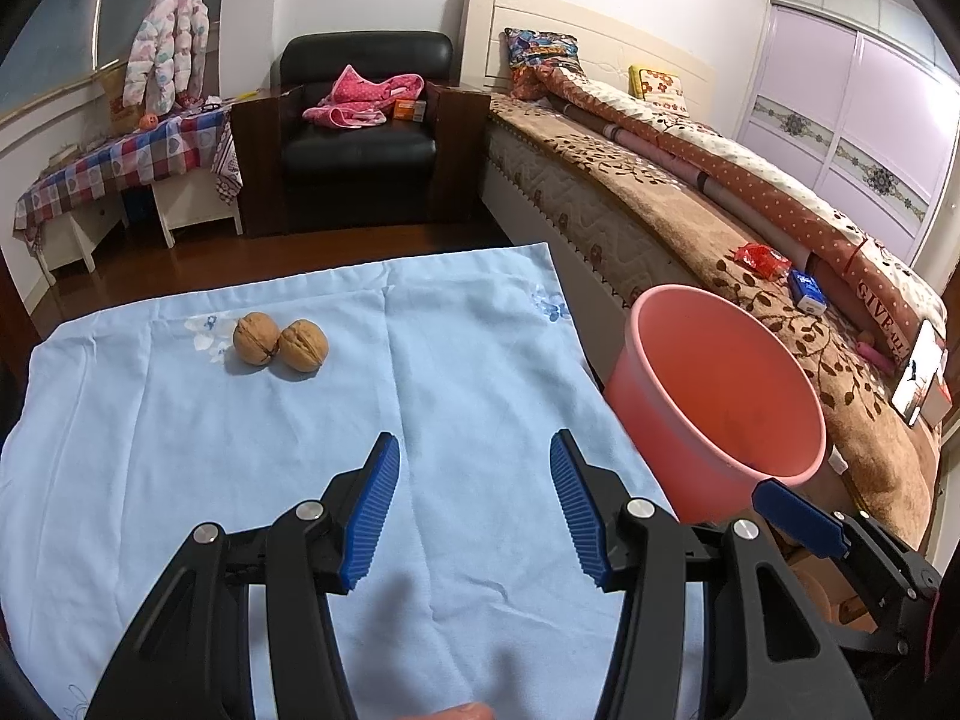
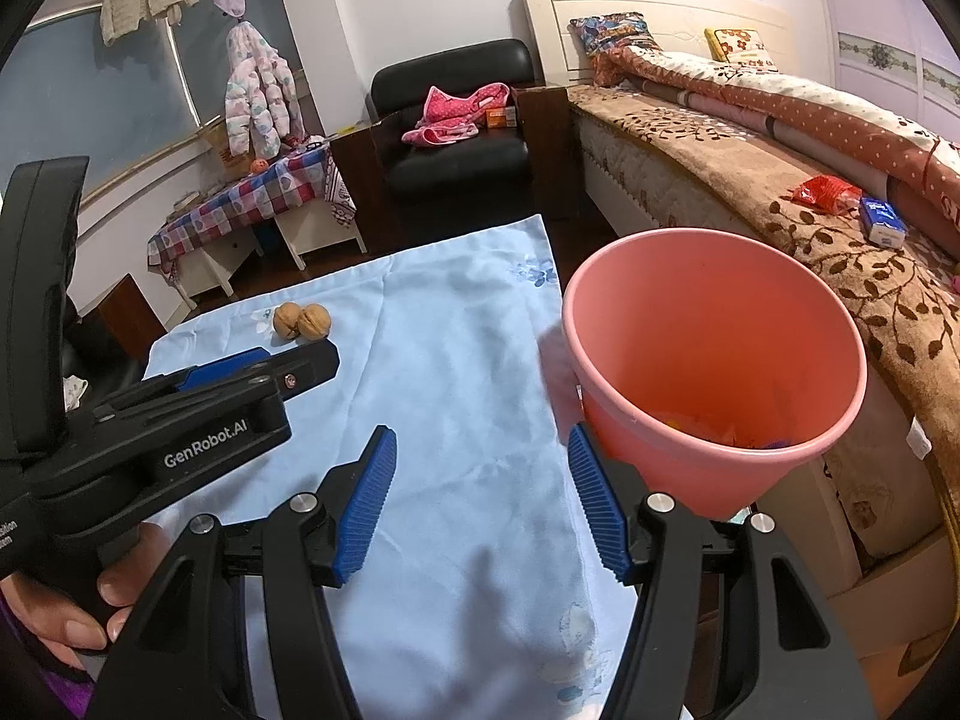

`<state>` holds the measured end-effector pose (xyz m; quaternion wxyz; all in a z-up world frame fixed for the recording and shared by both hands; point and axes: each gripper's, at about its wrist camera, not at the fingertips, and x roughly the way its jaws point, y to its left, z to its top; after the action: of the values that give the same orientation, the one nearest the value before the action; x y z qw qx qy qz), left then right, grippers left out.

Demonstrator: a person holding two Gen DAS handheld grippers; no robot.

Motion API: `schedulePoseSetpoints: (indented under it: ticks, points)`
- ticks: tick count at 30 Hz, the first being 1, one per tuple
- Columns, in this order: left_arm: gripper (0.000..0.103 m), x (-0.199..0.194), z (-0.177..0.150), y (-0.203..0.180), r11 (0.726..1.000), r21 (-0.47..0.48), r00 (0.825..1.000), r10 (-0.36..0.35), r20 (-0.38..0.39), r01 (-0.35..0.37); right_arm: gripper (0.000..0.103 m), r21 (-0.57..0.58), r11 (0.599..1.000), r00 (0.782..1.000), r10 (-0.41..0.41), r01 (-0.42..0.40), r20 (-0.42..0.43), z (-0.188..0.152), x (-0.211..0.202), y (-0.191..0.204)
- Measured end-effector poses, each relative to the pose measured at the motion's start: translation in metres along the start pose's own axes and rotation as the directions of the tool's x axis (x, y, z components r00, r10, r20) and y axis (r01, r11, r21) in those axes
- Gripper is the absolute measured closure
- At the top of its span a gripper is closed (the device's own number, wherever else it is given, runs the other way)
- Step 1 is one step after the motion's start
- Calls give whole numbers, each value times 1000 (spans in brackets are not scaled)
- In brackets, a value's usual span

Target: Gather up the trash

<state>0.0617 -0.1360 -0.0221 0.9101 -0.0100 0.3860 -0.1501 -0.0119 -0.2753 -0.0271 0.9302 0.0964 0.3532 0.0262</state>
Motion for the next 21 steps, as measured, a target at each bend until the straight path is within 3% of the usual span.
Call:
schedulePoseSetpoints:
  ticks: [9,13,16,21]
  points:
    - [51,-1,1,1,1000,0,1000,0,2,0,43,0,1000,1000,2,-2,12,1,-2,1]
    - [51,-4,2,4,1000,-6,1000,2,12,-2,43,-14,1000,992,-16,18,128,6,-19,4]
    - [51,-6,3,5,1000,-10,1000,2,17,-2,43,-29,999,986,-22,28,167,10,-26,7]
    - [51,-9,4,6,1000,-6,1000,8,23,-8,43,-34,999,990,-13,18,138,12,-19,7]
